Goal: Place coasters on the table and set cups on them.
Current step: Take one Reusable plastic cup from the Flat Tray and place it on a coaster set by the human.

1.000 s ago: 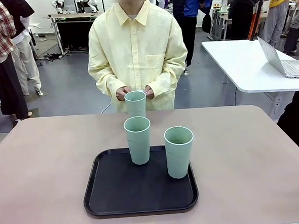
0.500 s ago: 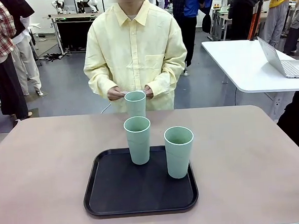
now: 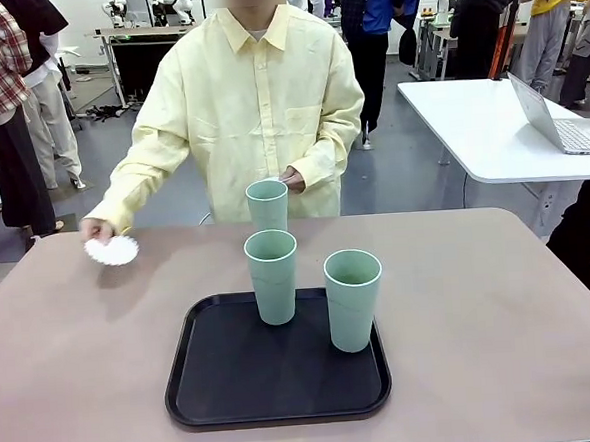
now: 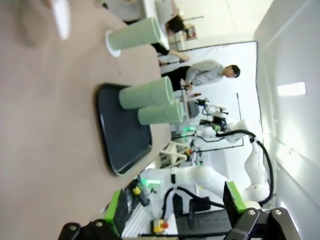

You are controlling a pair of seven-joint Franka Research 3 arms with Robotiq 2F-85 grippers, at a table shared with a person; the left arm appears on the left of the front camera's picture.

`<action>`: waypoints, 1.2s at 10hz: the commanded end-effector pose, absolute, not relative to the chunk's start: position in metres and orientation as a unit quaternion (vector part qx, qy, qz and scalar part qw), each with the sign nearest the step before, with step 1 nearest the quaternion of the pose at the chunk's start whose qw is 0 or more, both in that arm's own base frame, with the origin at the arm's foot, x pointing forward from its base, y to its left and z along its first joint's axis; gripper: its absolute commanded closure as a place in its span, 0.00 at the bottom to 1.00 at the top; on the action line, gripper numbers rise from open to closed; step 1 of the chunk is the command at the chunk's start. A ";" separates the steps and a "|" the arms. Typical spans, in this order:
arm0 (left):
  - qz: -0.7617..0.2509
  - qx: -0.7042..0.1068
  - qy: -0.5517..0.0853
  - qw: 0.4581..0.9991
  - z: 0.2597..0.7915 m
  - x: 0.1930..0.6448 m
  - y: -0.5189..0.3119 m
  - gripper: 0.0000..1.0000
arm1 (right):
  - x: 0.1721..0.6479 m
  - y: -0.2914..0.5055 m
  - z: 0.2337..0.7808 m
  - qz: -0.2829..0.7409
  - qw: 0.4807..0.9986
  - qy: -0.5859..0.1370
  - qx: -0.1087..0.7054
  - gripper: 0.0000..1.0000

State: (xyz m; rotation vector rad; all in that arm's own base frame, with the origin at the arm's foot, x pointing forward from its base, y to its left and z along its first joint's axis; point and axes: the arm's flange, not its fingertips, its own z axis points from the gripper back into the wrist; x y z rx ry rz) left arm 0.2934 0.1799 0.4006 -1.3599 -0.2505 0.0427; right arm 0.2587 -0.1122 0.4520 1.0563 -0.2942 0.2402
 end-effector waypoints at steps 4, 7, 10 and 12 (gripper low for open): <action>0.018 -0.632 -0.120 0.765 0.401 0.291 0.180 0.00 | 0.262 -0.112 0.452 0.118 0.839 -0.149 0.510 0.00; 0.018 -0.632 -0.120 0.765 0.401 0.291 0.180 0.00 | 0.262 -0.112 0.452 0.118 0.839 -0.149 0.510 0.00; 0.018 -0.632 -0.120 0.765 0.401 0.291 0.180 0.00 | 0.262 -0.112 0.452 0.118 0.839 -0.149 0.510 0.00; 0.018 -0.632 -0.120 0.765 0.401 0.291 0.180 0.00 | 0.262 -0.112 0.452 0.118 0.839 -0.149 0.510 0.00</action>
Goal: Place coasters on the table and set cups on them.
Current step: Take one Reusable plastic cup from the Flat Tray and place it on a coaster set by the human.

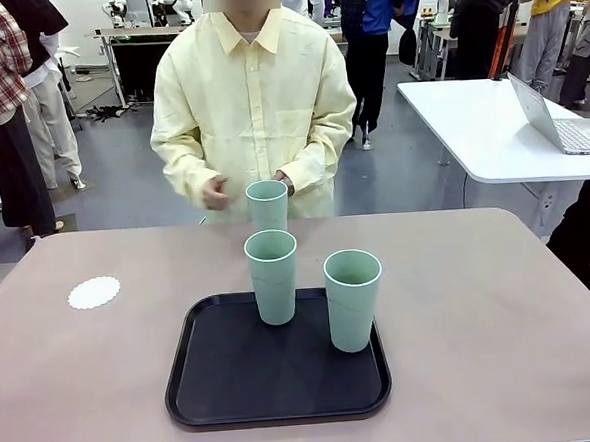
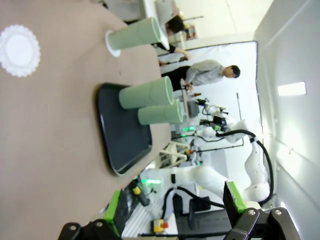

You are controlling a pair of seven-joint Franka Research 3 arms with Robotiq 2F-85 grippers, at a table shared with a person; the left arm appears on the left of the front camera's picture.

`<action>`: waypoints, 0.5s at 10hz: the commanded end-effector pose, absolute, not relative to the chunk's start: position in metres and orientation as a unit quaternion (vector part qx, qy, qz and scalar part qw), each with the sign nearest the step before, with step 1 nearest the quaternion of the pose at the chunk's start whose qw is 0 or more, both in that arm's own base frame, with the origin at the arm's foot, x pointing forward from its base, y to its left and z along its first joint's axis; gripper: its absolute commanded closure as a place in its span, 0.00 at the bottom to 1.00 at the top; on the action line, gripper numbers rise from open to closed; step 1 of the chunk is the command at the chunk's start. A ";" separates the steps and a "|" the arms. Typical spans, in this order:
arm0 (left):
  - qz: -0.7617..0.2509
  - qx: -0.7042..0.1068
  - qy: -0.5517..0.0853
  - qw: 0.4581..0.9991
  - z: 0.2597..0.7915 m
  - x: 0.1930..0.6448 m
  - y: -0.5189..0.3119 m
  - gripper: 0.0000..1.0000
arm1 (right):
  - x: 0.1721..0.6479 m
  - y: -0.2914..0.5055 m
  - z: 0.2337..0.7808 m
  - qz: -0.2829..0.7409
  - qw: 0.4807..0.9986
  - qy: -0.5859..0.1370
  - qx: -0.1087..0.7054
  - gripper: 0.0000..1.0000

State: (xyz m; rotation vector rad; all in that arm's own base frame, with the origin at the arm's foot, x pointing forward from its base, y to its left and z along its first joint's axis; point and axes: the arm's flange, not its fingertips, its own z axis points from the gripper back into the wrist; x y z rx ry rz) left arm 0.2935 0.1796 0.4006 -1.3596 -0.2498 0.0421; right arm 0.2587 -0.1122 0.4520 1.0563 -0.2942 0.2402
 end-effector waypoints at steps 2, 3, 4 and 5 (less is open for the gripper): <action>0.018 -0.632 -0.120 0.765 0.401 0.291 0.180 0.00 | 0.262 -0.112 0.452 0.118 0.839 -0.149 0.510 0.00; 0.018 -0.632 -0.120 0.765 0.401 0.291 0.180 0.00 | 0.262 -0.112 0.452 0.118 0.839 -0.149 0.510 0.00; 0.018 -0.632 -0.120 0.765 0.401 0.291 0.180 0.00 | 0.262 -0.112 0.452 0.118 0.839 -0.149 0.510 0.00; 0.018 -0.632 -0.120 0.765 0.401 0.291 0.180 0.00 | 0.262 -0.112 0.452 0.118 0.839 -0.149 0.510 0.00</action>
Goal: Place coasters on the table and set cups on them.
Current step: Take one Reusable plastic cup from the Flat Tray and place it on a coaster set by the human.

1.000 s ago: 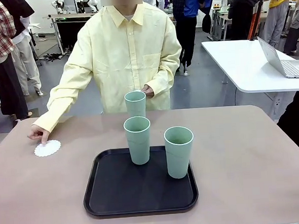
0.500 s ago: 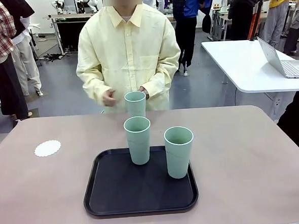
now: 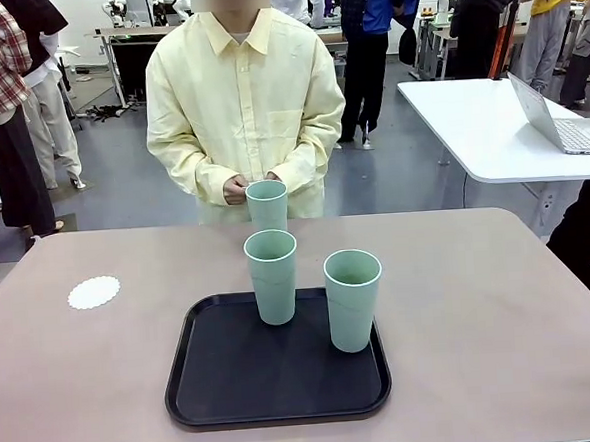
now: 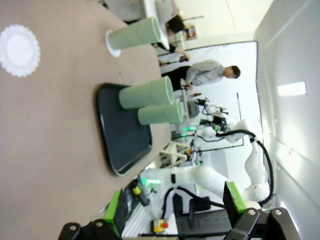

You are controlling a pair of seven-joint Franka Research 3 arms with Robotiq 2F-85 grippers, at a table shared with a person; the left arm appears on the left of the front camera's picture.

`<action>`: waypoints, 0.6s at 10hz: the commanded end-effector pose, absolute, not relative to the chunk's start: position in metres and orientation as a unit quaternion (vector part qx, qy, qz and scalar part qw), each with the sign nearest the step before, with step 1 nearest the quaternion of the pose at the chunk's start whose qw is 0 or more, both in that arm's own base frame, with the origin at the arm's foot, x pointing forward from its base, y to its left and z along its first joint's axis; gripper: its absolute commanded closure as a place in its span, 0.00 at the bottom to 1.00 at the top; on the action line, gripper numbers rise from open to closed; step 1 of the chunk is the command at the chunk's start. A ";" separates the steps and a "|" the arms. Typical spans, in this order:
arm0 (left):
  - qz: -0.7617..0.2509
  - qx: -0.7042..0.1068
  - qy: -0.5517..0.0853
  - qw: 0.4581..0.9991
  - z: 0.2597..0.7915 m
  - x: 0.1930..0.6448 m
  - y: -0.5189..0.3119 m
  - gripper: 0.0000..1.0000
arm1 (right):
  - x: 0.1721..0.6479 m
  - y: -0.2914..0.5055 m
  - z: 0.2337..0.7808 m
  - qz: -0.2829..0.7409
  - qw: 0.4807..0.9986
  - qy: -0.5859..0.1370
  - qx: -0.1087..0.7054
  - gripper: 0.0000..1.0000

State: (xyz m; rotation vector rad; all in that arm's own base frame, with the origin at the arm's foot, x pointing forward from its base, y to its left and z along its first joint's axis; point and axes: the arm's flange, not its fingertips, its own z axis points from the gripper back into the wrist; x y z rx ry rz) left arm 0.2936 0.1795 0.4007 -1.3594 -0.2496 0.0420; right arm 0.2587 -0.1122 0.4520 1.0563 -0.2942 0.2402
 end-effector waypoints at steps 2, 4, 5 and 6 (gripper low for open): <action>0.018 -0.632 -0.120 0.765 0.401 0.291 0.180 0.00 | 0.262 -0.112 0.452 0.118 0.839 -0.149 0.510 0.00; 0.018 -0.632 -0.120 0.765 0.401 0.291 0.180 0.00 | 0.262 -0.112 0.452 0.118 0.839 -0.149 0.510 0.00; 0.018 -0.632 -0.120 0.765 0.401 0.291 0.180 0.00 | 0.262 -0.112 0.452 0.118 0.839 -0.149 0.510 0.00; 0.018 -0.632 -0.120 0.765 0.401 0.291 0.180 0.00 | 0.262 -0.112 0.452 0.118 0.839 -0.149 0.510 0.00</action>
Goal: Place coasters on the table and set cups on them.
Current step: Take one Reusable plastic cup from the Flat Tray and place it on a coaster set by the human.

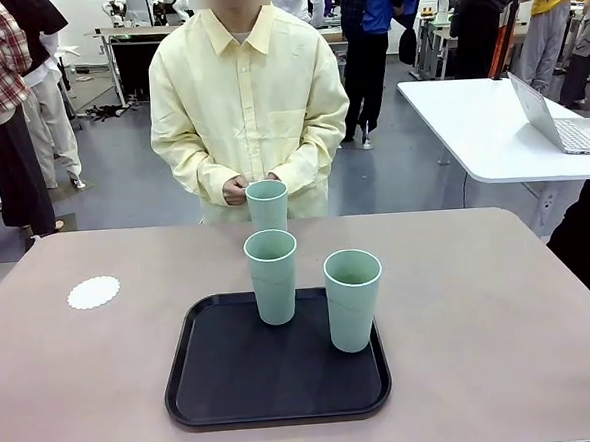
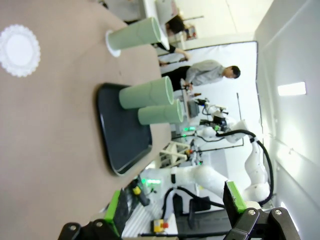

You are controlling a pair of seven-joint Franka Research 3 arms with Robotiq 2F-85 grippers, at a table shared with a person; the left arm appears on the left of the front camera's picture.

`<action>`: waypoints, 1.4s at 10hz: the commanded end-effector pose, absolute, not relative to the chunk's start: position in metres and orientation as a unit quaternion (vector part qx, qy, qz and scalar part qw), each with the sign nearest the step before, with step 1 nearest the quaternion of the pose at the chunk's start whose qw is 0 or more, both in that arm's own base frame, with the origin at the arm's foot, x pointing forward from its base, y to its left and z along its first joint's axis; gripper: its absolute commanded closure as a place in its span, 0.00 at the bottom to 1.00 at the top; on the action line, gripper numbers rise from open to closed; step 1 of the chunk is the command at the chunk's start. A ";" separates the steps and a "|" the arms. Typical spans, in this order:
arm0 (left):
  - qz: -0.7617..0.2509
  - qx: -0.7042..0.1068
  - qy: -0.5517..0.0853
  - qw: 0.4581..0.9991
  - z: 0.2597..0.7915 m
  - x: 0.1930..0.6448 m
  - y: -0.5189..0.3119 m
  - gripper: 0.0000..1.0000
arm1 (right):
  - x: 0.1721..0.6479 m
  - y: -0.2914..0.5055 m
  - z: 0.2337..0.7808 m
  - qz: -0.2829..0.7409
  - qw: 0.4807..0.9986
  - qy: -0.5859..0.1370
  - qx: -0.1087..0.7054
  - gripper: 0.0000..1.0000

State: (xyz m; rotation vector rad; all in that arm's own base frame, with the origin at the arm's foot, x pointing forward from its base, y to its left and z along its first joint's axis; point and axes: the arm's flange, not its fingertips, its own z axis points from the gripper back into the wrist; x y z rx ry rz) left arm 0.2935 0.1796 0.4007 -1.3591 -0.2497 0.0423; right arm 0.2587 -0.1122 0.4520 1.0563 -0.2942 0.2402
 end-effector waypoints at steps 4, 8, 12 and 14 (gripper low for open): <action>-0.207 -0.413 -0.249 0.851 0.446 0.360 0.112 0.00 | 0.262 -0.112 0.452 0.118 0.839 -0.149 0.510 0.00; -0.383 -0.272 -0.272 0.840 0.475 0.393 0.000 0.00 | 0.262 -0.112 0.452 0.118 0.839 -0.149 0.510 0.00; -0.497 -0.053 -0.320 0.805 0.457 0.419 -0.086 0.00 | 0.262 -0.112 0.452 0.118 0.839 -0.149 0.510 0.00; -0.511 -0.033 -0.313 0.800 0.450 0.415 -0.096 0.00 | 0.262 -0.112 0.452 0.118 0.839 -0.149 0.510 0.00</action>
